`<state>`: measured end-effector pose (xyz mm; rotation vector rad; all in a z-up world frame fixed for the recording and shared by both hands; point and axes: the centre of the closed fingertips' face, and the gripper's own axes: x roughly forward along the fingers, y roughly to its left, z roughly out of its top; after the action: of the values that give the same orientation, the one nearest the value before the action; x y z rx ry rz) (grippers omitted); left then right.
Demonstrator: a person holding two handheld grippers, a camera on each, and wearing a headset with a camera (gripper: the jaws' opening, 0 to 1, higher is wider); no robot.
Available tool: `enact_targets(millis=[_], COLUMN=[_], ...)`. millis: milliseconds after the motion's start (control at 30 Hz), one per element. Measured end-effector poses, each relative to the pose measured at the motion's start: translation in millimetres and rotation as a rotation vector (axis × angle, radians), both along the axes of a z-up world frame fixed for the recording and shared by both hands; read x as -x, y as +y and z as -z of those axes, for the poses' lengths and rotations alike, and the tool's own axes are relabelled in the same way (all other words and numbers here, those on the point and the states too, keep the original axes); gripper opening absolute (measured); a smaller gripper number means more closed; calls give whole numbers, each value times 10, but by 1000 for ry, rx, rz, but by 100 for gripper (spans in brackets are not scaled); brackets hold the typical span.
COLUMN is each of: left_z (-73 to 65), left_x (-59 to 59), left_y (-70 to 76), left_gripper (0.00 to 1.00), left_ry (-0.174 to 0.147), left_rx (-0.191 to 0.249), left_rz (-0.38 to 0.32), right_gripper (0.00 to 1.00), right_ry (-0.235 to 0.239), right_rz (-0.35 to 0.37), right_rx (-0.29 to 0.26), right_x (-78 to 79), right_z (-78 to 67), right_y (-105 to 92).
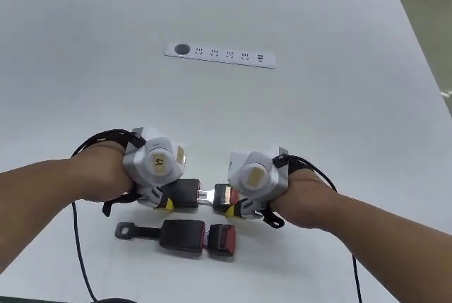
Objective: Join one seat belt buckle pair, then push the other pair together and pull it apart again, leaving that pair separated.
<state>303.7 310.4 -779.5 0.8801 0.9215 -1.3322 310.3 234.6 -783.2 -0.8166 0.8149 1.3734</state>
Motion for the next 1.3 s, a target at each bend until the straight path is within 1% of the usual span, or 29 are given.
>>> enact_targets(millis=[33, 100, 167, 267, 433, 567, 667, 767, 1067, 1200, 1267, 1300], left_z=[0, -1, 2, -11, -28, -11, 1, 12, 21, 6, 8, 10], left_x=[-4, -1, 14, 25, 32, 26, 20, 14, 18, 24, 20, 20], left_y=[5, 3, -6, -19, -25, -16, -1, 9, 13, 10, 12, 12], left_gripper=[34, 34, 33, 33, 33, 33, 33, 33, 33, 33, 33, 33], left_ry=[2, 4, -3, 3, 6, 5, 4, 5, 5, 7, 6, 6], left_rx=[3, 11, 2, -4, 3, 7, 6, 12, -1, 9, 13, 12], left_rz=[-9, -9, 14, 27, 35, 33, 19, 10, 13, 4, 3, 5], right_gripper=[31, 31, 31, 30, 29, 29, 29, 29, 30, 30, 30, 30], right_ry=[6, 18, 19, 21, 32, 39, 32, 31, 26, 21, 23, 40], right_rz=[1, -4, -11, -21, -23, -21, -24, -23, -26, -21, -13, 0], right_rx=[7, -1, -3, 3, 13, 3, 16, 14, 17, 31, 38, 19], right_x=[3, -4, -4, -13, -24, -1, -1, 10, 27, 11, 20, 21], right_z=[8, 6, 11, 18, 19, 11, 2, -1, -7, -12, -13, -21], right_y=[-20, -35, -28, -4, 28, 127, 170, 155, 148, 79, -1, 5])
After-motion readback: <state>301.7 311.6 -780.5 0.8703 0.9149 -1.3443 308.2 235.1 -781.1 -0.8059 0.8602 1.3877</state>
